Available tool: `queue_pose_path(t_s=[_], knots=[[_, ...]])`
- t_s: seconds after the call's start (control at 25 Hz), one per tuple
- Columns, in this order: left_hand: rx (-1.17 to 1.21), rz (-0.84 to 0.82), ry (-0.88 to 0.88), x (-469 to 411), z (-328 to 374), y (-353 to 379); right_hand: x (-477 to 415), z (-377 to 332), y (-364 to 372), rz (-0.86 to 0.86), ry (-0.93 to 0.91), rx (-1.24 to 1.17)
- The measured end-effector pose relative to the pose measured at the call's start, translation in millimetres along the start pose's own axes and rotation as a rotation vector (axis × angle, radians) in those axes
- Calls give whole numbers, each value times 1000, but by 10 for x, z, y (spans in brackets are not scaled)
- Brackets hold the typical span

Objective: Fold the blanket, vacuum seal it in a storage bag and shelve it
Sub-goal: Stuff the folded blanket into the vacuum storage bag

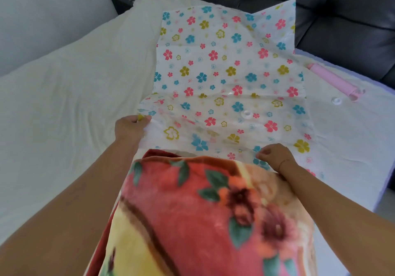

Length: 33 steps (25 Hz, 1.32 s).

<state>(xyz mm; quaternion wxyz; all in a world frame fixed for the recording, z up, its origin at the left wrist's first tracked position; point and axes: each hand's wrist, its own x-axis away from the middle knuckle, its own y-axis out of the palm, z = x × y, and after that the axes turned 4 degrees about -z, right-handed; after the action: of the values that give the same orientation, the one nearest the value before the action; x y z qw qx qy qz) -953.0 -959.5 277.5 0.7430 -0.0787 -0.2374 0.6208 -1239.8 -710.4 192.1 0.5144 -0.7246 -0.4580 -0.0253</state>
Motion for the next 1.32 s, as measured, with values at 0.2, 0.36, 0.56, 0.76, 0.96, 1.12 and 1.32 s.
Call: queue_pose_path(t_s=[0.2, 0.36, 0.56, 0.76, 0.96, 1.12, 1.32], knots=[[-195, 208, 21, -771, 87, -654, 104, -888, -126, 323, -365, -104], [-469, 394, 75, -812, 77, -1236, 220, -1713, -110, 428, -621, -63], [-819, 20, 1097, -26, -15, -766, 306, -1958, -94, 519, -672, 19], [-825, -434, 571, 246, -526, -643, 255, -1916, -246, 499, -575, 85], [-481, -542, 11, 33, -857, -689, 173, -1836, -221, 452, -559, 46], [-294, -584, -42, 83, -754, -665, 200, -1884, -147, 420, -614, 0], [-228, -561, -167, 84, -872, -652, 308, -2075, -383, 473, -668, -154]])
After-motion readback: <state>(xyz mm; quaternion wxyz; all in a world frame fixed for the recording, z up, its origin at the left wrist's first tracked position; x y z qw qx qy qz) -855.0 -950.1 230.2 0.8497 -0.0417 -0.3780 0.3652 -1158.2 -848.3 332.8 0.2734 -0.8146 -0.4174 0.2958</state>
